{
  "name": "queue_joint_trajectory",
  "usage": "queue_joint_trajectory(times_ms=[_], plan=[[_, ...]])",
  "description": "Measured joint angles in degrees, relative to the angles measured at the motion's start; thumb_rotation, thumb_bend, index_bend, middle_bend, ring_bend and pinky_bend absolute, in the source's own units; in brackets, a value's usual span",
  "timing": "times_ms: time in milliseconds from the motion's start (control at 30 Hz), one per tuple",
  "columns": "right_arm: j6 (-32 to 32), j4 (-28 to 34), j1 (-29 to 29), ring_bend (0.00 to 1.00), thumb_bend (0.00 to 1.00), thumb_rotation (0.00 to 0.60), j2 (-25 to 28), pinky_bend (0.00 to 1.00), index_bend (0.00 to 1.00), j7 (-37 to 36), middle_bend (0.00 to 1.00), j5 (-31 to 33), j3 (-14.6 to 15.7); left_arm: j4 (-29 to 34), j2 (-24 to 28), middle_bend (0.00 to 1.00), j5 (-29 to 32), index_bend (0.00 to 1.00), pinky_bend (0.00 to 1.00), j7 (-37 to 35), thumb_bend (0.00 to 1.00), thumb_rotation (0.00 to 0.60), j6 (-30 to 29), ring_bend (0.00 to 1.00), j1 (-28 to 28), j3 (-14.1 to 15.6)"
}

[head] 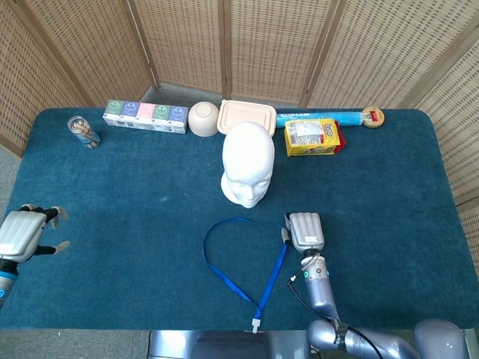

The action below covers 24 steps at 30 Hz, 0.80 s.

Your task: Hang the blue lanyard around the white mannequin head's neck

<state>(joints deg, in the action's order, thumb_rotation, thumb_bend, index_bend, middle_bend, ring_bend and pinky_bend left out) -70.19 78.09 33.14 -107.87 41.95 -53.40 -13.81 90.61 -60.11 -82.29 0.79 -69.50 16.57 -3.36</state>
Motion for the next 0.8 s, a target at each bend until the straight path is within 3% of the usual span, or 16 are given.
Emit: queue_joint_trajectory(times_ms=[133, 267, 467, 800], plan=[[-0.1, 0.6, -0.1, 1.0, 0.5, 0.477, 0.3, 1.0, 0.59, -0.2, 0.87, -0.1, 0.2, 1.4, -0.5, 0.56, 0.8, 0.43, 0.35, 1.6, 0.16, 0.508, 2.9, 0.51, 2.3, -0.8], [-0.3, 1.2, -0.3, 1.0, 0.5, 0.477, 0.6, 1.0, 0.59, -0.5, 0.87, -0.5, 0.5, 3.5, -1.4, 0.57, 2.9, 0.43, 0.46, 5.2, 0.16, 0.504, 4.9, 0.55, 4.4, -2.0], [-0.5, 2.0, -0.7, 1.0, 0.51, 0.475, 1.2, 1.0, 0.59, -1.0, 0.87, -0.9, 1.0, 6.9, -3.6, 0.64, 8.3, 0.43, 0.59, 12.5, 0.16, 0.501, 7.1, 0.63, 7.3, -3.9], [0.0, 2.3, -1.3, 1.0, 0.51, 0.476, 1.9, 1.0, 0.59, -2.4, 0.87, -1.4, 1.8, 10.3, -10.7, 0.7, 19.1, 0.44, 0.71, 27.3, 0.16, 0.492, 7.6, 0.69, 12.4, -6.3]])
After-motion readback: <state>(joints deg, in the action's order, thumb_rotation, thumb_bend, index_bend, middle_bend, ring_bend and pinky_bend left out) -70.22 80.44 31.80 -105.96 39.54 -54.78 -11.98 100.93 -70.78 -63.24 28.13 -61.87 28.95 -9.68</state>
